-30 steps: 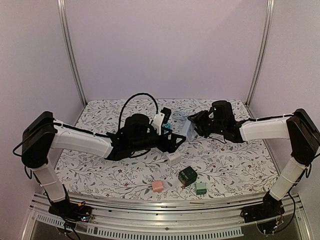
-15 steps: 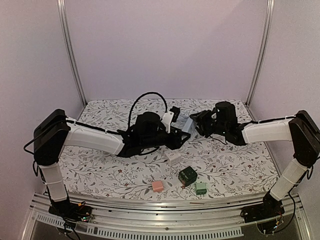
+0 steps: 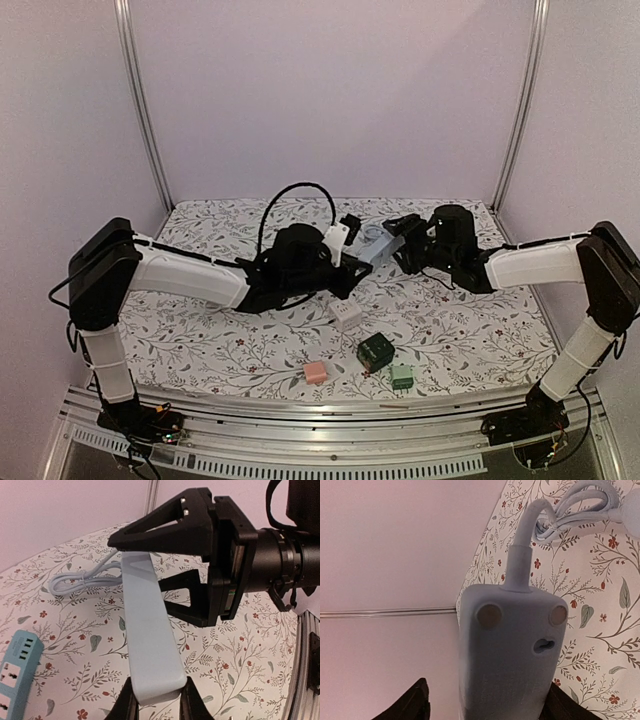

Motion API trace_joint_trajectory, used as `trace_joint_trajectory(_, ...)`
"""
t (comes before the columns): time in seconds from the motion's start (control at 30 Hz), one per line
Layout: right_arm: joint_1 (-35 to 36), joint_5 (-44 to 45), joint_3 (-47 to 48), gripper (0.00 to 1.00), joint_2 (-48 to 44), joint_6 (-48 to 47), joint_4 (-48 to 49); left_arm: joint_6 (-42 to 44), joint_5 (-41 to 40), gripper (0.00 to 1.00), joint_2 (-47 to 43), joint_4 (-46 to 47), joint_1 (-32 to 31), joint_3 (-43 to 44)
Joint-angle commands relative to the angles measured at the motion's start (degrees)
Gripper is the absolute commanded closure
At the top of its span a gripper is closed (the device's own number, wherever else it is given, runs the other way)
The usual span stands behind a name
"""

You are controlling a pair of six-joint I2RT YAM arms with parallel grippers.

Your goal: Insert the plug

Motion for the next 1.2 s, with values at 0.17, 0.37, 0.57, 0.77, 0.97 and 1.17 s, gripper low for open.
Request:
trace_joint_trajectory(0.17,0.77,-4.01,-2.05,0.05,-2.45,-5.75,-1.98,27.57,-12.74,1.0,2.32,-3.44,0.17,6.66)
trace_joint_trajectory(0.37,0.58,-2.76,-6.61,0.01,-5.25,-10.47,-6.6,41.16,-22.32,1.0,8.28,-2.87,0.74,13.49)
trace_joint_trajectory(0.57,0.21,3.53,-10.15,0.01,-11.8,-14.73,-13.37,58.54,-31.78,1.0,15.54,-3.44,-1.24,19.24)
trace_joint_trajectory(0.77,0.21,13.99,-11.47,0.01,-21.54,-20.33,-23.51,76.62,-42.51,1.0,25.1,3.8,-5.67,20.16)
trace_joint_trajectory(0.97,0.22,20.24,-12.58,0.01,-28.34,-22.82,-29.62,69.11,-44.83,1.0,29.26,-10.12,-9.12,28.89)
trace_joint_trajectory(1.17,0.22,22.96,-13.09,0.01,-33.48,-24.07,-32.58,67.98,-46.27,0.97,28.96,-15.72,-10.21,32.62)
